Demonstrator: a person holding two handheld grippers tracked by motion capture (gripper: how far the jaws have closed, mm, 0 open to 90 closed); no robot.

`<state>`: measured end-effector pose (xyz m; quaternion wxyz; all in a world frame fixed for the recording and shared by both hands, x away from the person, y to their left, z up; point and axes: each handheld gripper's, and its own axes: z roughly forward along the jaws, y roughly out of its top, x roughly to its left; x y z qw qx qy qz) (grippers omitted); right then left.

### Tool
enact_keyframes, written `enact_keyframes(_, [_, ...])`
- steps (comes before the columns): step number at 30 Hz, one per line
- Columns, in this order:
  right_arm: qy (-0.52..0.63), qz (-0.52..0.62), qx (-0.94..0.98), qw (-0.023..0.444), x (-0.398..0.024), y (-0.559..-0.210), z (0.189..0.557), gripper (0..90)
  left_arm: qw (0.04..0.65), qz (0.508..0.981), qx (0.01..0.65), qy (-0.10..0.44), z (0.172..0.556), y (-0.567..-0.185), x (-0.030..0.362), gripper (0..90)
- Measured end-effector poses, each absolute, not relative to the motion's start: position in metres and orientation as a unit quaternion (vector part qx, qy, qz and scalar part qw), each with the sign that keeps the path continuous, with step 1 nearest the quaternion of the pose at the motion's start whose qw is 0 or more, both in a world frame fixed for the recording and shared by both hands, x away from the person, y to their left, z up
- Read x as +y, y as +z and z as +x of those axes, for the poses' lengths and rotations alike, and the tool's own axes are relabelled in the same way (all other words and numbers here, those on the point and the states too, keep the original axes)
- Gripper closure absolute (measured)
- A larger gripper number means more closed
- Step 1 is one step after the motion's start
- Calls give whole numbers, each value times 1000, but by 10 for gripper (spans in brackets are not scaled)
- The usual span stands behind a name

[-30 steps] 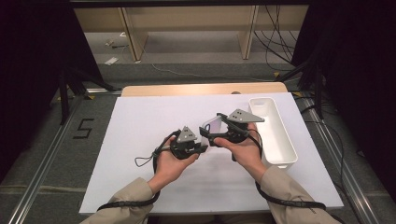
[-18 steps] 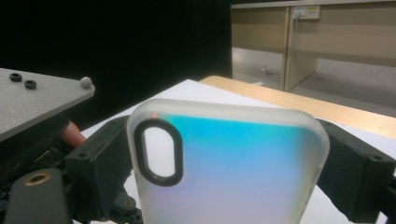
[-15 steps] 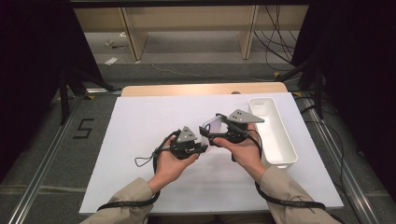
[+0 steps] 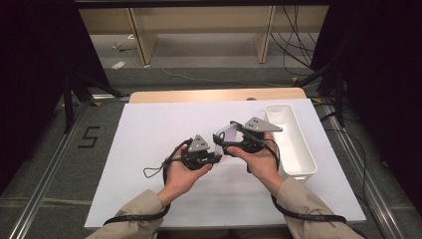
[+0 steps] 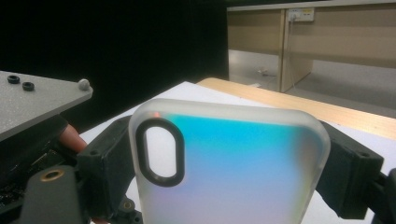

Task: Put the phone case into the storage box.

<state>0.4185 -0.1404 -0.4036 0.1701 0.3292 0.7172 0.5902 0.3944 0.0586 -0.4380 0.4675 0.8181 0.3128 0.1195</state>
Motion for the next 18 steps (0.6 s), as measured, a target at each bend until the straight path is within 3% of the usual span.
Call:
enact_keyframes(5, [594,328,715,172,-142,-401,418,182,469,821,301,127,392,-436,60,768])
enact_keyframes(18, [592,324,714,186,-154,-392,418,183,487,818,271,145,388,-427,72,491])
